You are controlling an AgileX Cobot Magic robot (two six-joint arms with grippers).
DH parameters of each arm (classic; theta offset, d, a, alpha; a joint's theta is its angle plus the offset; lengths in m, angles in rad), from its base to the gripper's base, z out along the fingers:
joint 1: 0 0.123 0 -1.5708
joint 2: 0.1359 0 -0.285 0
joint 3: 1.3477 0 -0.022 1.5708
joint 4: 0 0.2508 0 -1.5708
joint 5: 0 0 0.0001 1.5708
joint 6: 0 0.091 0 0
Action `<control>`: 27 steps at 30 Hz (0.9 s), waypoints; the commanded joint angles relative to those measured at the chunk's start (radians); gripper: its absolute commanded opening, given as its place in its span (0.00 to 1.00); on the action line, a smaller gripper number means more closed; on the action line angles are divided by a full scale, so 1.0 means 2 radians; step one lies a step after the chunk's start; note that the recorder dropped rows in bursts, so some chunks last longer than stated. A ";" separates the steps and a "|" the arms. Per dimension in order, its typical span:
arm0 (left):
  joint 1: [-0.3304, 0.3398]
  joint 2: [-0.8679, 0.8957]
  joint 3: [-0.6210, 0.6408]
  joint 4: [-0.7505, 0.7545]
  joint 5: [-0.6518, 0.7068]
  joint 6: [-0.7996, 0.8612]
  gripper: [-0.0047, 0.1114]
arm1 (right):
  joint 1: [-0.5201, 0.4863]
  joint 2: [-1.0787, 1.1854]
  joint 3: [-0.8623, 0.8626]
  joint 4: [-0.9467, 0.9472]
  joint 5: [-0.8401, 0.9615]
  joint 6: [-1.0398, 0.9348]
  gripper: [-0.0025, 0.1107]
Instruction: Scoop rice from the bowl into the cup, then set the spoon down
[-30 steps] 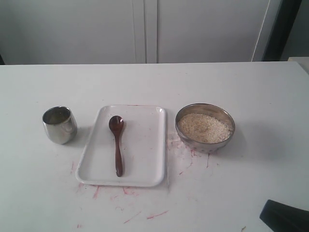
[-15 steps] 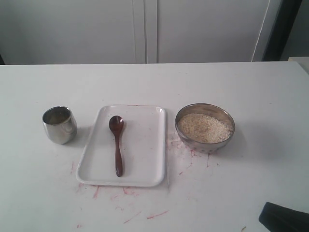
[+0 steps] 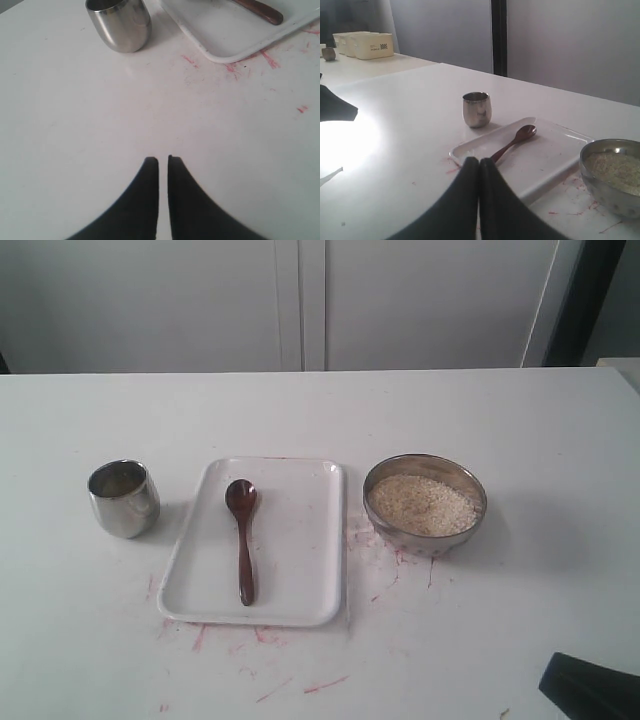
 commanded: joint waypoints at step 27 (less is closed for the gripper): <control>-0.001 -0.001 0.005 0.000 0.017 -0.003 0.16 | -0.211 -0.002 0.003 -0.008 0.106 -0.040 0.02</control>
